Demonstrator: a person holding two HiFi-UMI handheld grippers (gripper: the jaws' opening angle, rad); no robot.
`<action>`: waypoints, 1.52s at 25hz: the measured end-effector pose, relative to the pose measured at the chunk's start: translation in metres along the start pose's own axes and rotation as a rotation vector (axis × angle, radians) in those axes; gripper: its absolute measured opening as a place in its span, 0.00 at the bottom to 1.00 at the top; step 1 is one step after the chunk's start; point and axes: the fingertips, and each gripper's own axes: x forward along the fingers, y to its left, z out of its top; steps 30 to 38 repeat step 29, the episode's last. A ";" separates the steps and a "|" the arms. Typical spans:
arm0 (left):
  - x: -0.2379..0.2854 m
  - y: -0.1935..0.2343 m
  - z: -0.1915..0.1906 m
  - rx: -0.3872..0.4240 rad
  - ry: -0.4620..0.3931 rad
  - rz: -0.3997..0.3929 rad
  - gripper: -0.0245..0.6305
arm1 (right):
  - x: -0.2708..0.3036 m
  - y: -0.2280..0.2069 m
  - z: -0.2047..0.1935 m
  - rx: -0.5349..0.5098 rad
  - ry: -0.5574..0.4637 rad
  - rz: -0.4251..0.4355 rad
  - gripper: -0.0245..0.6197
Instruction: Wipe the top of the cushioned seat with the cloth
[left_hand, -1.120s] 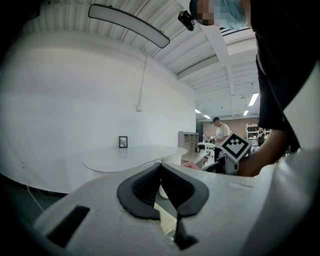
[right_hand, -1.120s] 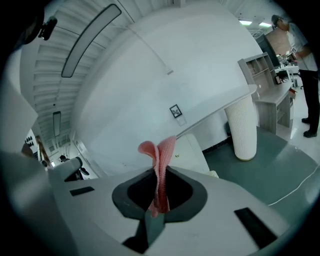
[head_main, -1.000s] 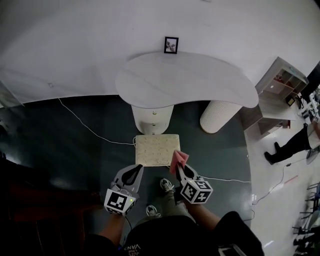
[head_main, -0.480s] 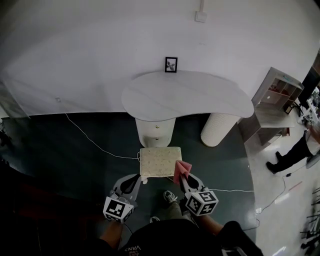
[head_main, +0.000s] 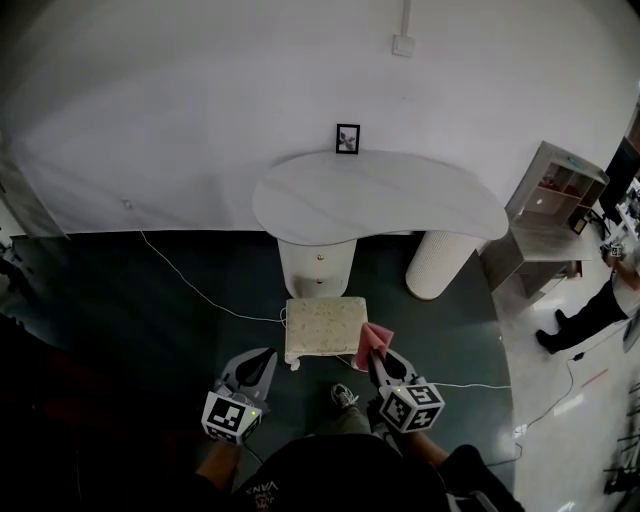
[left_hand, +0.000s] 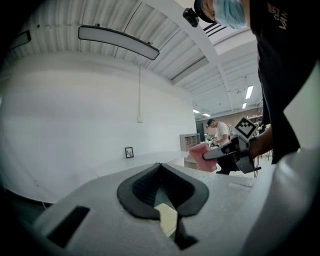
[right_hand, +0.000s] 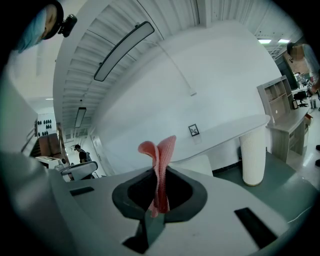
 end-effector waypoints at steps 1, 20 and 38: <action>0.000 0.000 0.002 0.003 -0.009 0.001 0.06 | -0.001 0.000 0.001 -0.002 0.000 0.002 0.08; -0.019 0.001 -0.006 0.015 0.028 0.025 0.06 | 0.000 0.026 -0.004 -0.016 0.012 0.044 0.08; -0.015 -0.002 -0.005 0.013 0.019 0.024 0.06 | -0.002 0.021 -0.005 -0.010 0.009 0.037 0.08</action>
